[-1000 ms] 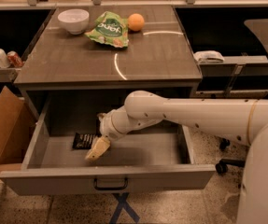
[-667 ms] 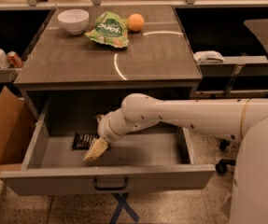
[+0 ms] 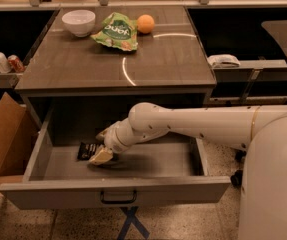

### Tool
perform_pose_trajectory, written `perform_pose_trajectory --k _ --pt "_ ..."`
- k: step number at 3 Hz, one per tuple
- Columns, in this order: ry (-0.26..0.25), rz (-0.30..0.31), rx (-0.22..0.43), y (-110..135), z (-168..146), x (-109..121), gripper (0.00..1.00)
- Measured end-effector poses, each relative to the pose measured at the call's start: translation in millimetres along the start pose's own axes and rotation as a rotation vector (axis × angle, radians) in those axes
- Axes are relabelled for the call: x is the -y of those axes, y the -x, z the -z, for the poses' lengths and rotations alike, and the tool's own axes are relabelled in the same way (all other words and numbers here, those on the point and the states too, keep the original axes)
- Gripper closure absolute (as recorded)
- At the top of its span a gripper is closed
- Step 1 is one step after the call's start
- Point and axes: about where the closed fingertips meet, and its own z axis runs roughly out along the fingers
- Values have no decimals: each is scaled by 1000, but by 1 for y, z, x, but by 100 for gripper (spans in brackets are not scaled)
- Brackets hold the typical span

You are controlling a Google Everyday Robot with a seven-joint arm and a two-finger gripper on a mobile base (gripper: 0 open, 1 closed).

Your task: Pick rxbar chocolate from top drawer and place on counter

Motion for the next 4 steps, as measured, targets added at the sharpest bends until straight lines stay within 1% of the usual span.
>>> perform_pose_trajectory --k 1,2,3,4 --pt "-5 1 -6 -8 -1 3 66" --pt "-5 1 -6 -6 1 3 89" --pt "-6 1 -6 -5 2 3 100" --pt "-6 1 -6 -5 2 3 100"
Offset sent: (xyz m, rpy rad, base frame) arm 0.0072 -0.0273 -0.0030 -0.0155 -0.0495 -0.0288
